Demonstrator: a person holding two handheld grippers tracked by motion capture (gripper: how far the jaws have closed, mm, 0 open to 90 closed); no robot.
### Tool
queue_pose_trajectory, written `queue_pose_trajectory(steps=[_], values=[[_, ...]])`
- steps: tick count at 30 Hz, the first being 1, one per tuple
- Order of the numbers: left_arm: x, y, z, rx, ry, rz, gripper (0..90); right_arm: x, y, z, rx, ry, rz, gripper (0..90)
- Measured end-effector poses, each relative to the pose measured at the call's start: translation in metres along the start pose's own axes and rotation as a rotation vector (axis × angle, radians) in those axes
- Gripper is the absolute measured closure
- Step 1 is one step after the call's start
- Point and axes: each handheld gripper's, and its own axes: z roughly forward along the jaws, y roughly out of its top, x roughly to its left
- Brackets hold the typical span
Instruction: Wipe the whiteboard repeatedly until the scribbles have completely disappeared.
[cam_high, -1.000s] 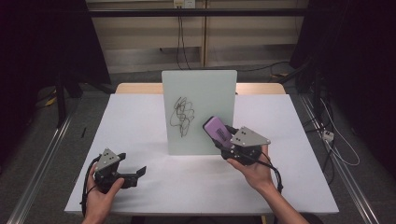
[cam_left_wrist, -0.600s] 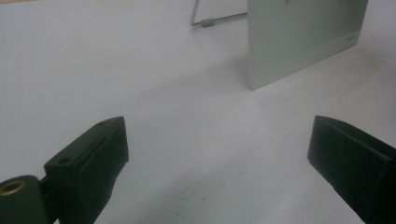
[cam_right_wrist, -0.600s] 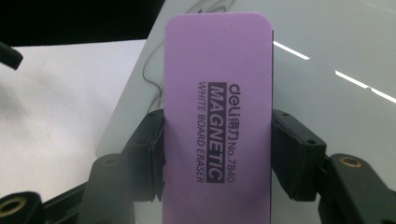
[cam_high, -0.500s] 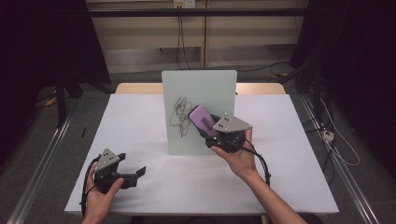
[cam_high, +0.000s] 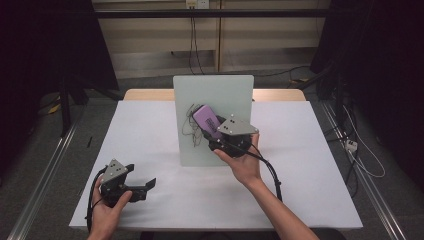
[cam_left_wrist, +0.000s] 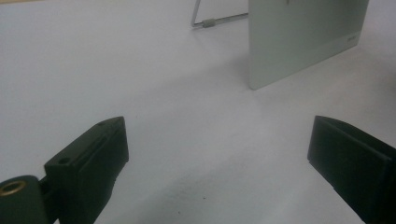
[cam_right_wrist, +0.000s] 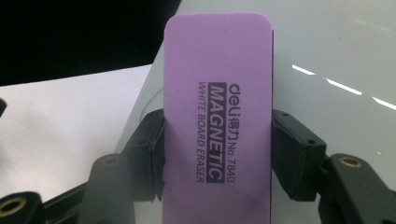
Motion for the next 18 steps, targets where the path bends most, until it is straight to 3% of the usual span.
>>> queue_pose_trajectory(steps=[8, 9, 18], values=[[-0.001, 0.000, 0.000, -0.001, -0.003, -0.002, 5.3, 0.005, -0.002, 0.010, 0.034, -0.001, -0.010, 41.7], [-0.001, 0.000, 0.000, 0.000, -0.010, 0.001, 5.4, 0.009, -0.004, 0.012, 0.049, 0.004, -0.028, 41.7], [-0.001, 0.000, 0.001, 0.002, -0.004, -0.001, 5.4, 0.014, -0.005, 0.015, 0.060, 0.004, -0.010, 41.8]])
